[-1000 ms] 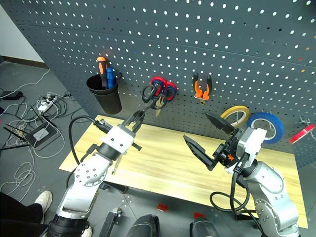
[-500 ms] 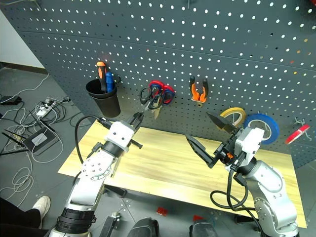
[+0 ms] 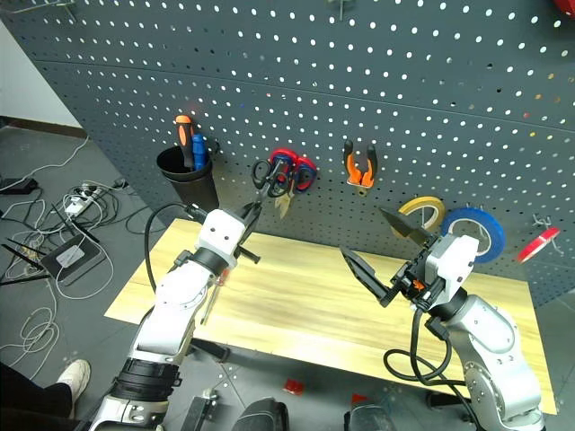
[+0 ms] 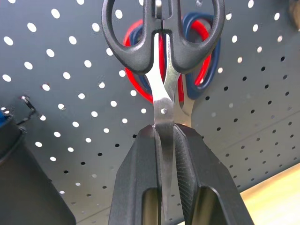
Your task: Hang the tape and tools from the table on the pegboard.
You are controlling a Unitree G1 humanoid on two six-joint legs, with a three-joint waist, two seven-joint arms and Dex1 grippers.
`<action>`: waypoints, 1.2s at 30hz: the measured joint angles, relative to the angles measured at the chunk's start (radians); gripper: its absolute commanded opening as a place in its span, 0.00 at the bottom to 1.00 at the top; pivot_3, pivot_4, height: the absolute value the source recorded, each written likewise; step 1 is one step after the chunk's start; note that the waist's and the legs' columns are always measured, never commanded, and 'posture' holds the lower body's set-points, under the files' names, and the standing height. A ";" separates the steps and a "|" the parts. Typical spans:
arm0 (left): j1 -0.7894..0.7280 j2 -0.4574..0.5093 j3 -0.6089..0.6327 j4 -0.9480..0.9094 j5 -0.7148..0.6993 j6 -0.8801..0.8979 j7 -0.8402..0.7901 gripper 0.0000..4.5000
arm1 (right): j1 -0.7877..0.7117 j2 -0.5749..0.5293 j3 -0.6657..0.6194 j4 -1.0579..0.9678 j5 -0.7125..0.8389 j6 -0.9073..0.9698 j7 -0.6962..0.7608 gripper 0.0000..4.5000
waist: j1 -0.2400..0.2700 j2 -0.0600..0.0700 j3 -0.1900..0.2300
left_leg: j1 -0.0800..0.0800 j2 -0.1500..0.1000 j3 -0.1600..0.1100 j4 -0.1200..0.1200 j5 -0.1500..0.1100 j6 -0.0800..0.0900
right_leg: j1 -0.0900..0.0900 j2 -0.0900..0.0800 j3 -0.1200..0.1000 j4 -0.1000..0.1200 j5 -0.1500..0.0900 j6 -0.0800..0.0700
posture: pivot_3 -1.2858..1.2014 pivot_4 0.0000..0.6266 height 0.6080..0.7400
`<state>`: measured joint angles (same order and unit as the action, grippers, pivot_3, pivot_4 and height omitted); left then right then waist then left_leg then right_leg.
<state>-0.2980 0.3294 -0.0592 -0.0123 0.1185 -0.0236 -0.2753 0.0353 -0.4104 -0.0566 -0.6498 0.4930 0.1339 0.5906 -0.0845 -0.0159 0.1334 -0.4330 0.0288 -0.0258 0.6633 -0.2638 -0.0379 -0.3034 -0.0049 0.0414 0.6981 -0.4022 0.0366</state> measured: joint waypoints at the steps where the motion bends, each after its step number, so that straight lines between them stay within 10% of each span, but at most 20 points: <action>1: -0.005 -0.001 0.000 0.006 0.000 0.000 0.000 0.03 | 0.002 0.000 0.000 -0.001 0.000 0.000 -0.003 1.00 | -0.001 0.000 0.000 | 0.000 0.000 0.000 0.000 0.000 0.000 | 0.000 0.000 0.000 0.000 0.000 0.000 | 0.46 0.18 1.00; 36: 0.027 -0.024 -0.005 -0.043 -0.017 -0.027 -0.021 0.03 | 0.031 -0.006 0.000 -0.006 -0.022 0.001 -0.031 1.00 | -0.010 0.000 0.000 | 0.001 0.000 -0.001 0.001 0.000 0.000 | 0.002 0.002 0.002 0.000 0.000 0.000 | 0.45 0.21 1.00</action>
<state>-0.2712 0.3051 -0.0646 -0.0557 0.1015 -0.0507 -0.2963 0.0666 -0.4168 -0.0565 -0.6563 0.4715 0.1344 0.5598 -0.0942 -0.0155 0.1332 -0.4325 0.0287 -0.0264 0.6641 -0.2638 -0.0378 -0.3017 -0.0033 0.0438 0.6982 -0.4022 0.0366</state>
